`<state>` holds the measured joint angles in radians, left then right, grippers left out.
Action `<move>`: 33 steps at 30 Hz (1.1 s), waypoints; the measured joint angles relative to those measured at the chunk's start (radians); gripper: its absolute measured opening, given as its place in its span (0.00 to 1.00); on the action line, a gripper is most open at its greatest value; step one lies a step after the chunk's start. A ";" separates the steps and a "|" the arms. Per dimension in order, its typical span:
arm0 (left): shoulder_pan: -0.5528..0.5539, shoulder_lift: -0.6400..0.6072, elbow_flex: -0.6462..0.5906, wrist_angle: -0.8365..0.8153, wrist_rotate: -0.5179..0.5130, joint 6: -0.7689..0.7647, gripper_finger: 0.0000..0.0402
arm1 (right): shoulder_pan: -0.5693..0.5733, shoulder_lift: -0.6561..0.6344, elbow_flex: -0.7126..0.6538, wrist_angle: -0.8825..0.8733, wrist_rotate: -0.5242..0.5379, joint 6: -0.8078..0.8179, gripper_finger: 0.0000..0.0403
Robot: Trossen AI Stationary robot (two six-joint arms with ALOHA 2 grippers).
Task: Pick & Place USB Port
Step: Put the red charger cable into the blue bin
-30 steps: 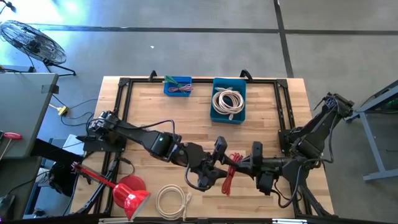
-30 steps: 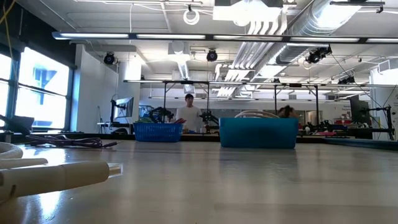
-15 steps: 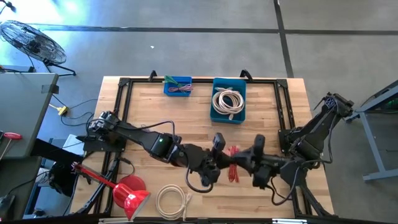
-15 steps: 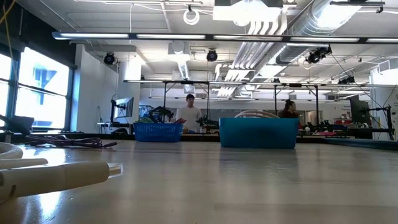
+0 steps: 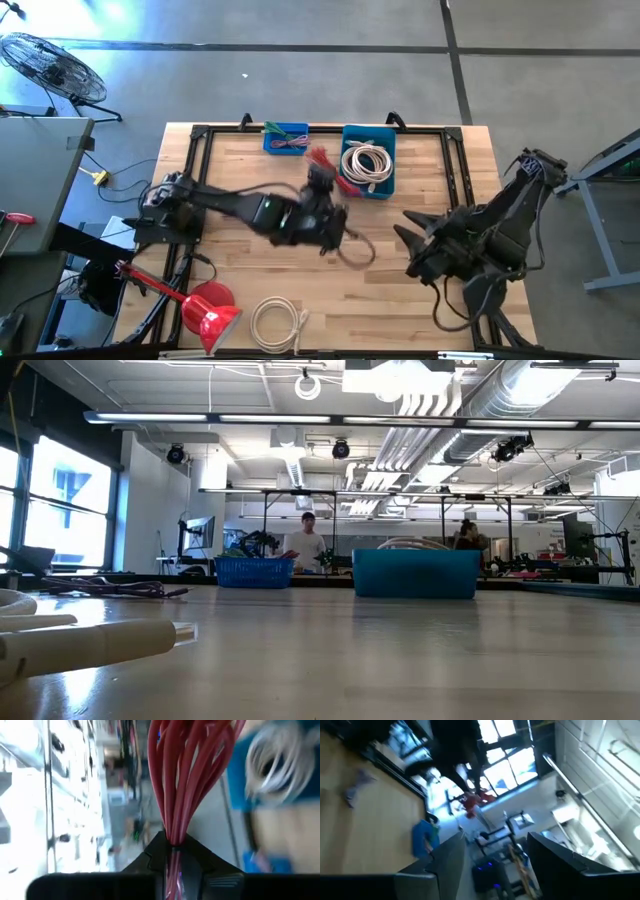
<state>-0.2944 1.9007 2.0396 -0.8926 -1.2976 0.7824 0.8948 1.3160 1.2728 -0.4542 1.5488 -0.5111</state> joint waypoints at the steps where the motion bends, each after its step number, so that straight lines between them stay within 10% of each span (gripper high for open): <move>1: 0.026 0.000 0.000 -0.043 -0.004 -0.015 0.05 | 0.006 -0.001 0.000 -0.023 -0.004 0.030 0.51; 9: 0.305 0.000 0.000 -0.298 0.311 -0.236 0.05 | 0.048 -0.001 0.000 -0.312 -0.013 0.316 0.50; 25: 0.791 -0.002 -0.047 -0.291 1.016 -0.378 0.05 | -0.028 -0.003 0.000 -1.106 -0.155 1.214 0.49; 33: 0.869 -0.002 -0.254 -0.218 1.087 -0.522 0.05 | -0.102 -0.043 -0.079 -1.089 -0.191 1.218 0.47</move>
<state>0.5741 1.8992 1.7858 -1.1102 -0.2105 0.2601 0.7927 1.2727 1.1938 -1.5435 1.3583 0.7066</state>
